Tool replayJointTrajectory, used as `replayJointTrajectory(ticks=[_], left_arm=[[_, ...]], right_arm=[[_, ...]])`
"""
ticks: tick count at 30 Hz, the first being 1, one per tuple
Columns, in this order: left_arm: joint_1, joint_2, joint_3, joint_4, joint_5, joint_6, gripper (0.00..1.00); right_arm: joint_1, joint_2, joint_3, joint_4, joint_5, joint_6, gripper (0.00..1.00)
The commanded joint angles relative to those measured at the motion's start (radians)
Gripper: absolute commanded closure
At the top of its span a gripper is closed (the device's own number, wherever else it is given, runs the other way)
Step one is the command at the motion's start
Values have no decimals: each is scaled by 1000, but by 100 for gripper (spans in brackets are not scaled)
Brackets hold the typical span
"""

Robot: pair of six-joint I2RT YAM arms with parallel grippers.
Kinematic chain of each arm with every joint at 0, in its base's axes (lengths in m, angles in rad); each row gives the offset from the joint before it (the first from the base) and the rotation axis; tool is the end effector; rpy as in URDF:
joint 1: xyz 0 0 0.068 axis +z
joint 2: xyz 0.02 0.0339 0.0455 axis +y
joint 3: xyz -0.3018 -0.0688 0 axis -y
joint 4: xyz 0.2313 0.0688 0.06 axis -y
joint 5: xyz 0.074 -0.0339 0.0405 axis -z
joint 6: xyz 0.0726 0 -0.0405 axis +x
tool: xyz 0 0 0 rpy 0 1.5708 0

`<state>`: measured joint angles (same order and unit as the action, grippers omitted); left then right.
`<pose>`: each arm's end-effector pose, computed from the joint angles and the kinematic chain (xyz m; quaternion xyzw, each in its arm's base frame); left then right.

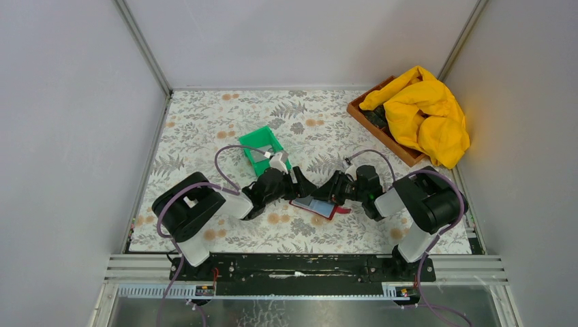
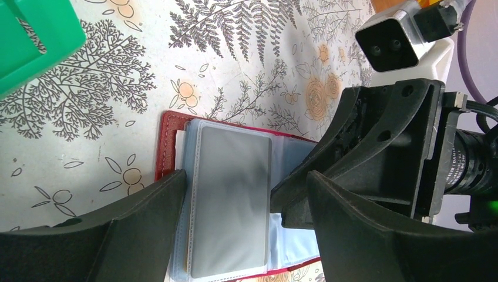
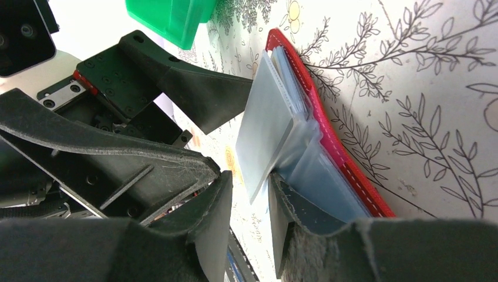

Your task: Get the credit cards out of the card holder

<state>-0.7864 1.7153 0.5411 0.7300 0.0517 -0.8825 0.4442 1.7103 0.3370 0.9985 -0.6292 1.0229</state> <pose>0.2378 -0.2436 0.1590 -0.0268 0.8449 -0.4102 0.3423 0.2432 0.1631 0.1488 0.0573 0.8029 0.5484 0.2264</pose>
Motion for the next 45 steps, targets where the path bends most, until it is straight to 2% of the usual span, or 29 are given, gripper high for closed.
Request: replayJointTrajectory(ticks=[1,8,12,20,25,28,34,45], left_arm=[[-35,4,-43,-110,48,5,18],[-38,-2,-55,-101,44,7,18],[-38,-3,-59,-95,46,7,18],[-38,-6,-62,-93,45,5,18],[-37,-19,-61,-102,42,7,18],[-39,-34,-57,-111,40,7,18],[-37,-86,-53,-155,27,16,18],[-38,-187,-73,-206,-16,8,18]], right_arm=[[9,-18,18,146,81,72,64],[-1,5,20,222,116,137,64],[-1,20,49,188,113,120,64],[2,107,60,279,92,153,65],[2,96,32,256,103,117,66],[2,108,24,271,88,111,74],[2,164,7,324,73,111,99],[1,228,-7,390,56,118,100]])
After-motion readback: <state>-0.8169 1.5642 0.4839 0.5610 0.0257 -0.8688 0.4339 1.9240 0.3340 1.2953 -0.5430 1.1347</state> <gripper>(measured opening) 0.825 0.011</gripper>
